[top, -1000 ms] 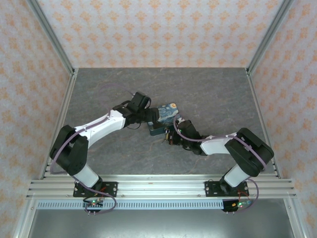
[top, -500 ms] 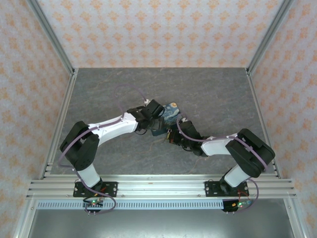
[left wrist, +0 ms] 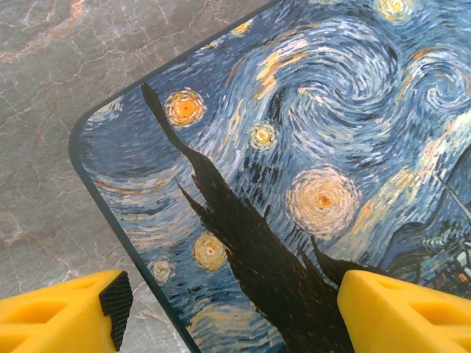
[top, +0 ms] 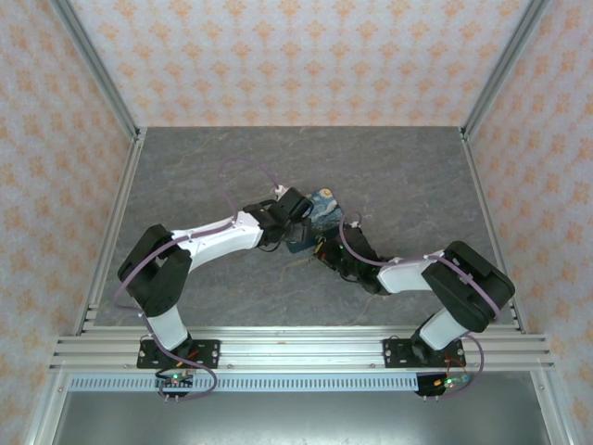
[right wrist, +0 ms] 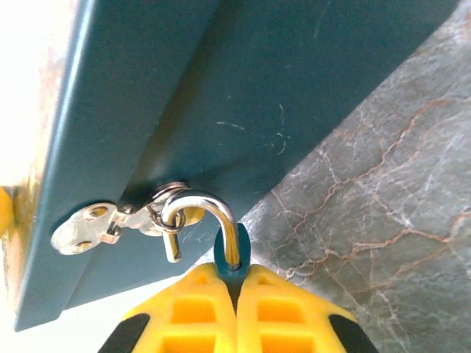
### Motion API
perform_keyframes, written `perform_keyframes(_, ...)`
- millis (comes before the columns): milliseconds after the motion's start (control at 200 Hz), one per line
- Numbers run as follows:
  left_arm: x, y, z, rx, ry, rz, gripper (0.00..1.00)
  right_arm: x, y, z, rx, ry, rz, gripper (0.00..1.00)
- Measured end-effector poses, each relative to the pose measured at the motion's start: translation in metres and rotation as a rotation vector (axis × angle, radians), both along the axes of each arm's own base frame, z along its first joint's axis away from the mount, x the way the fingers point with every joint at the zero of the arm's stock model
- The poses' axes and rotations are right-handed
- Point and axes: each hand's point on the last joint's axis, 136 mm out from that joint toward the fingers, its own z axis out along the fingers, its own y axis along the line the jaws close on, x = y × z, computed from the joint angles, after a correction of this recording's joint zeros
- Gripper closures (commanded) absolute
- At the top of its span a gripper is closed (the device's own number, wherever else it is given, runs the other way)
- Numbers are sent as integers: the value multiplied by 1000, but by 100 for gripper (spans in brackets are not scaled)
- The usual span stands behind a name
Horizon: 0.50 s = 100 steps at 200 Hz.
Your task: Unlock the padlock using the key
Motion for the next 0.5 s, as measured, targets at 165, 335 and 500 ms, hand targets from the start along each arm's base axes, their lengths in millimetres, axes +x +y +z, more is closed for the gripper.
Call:
perform_keyframes(165,6,-8,-1,-22,-8,-4,28,12,-12,2,12,4,-45,100)
perform_keyframes(335,15,-17,-2,-43,-24,-3,29,30,-27,7,29,19,-74,100)
perform_keyframes(500,20,-23,-3,-61,-30,-3,30,54,-46,18,27,9,-82,100)
